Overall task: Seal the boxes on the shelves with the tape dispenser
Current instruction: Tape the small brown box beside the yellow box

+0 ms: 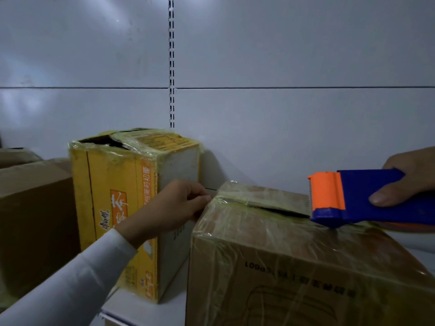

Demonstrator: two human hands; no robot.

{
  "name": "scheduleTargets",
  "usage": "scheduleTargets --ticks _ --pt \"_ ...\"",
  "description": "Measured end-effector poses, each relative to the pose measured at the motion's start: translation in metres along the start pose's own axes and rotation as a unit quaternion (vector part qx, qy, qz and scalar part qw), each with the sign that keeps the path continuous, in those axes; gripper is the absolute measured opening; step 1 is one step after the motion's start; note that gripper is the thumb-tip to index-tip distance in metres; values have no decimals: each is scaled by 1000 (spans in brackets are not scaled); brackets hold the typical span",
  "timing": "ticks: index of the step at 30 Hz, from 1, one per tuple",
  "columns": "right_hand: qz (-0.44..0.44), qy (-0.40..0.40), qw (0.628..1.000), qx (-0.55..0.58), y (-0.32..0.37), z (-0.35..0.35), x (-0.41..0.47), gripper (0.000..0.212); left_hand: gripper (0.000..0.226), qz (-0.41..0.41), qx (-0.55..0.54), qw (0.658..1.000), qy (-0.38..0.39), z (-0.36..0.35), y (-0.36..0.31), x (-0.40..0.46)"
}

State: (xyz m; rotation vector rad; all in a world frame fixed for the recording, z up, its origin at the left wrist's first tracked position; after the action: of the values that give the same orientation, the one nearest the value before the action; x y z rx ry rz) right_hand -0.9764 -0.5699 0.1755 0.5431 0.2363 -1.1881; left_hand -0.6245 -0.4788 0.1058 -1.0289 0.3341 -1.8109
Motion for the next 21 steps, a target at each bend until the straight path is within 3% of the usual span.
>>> scheduleTargets --ticks 3,6,11,16,21 --pt "-6 10 999 37 1 2 -4 58 23 -73 91 992 -39 10 -24 14" --pt "-27 3 999 36 -7 10 -23 57 45 -128 157 978 43 -3 -48 30" --pt "-31 -8 998 48 2 4 -50 62 53 -75 193 942 263 -48 -53 46" --pt "-37 -21 997 62 16 -3 -61 37 57 -72 218 921 315 -51 -44 48" --pt "-52 -20 995 88 10 -5 -66 34 60 -81 209 914 339 -52 -45 51"
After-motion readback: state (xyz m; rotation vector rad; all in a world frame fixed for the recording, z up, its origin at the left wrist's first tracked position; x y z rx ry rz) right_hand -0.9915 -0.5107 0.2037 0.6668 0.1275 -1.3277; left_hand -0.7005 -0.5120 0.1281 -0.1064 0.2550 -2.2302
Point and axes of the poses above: each hand's wrist, its own x-axis towards the middle knuckle, its own z-axis out of the back of the hand, y = z × x, the point moved 3 cm from there along x, towards the middle knuckle, and after that the axes turned 6 degrees about -z, right-handed, at the moved point
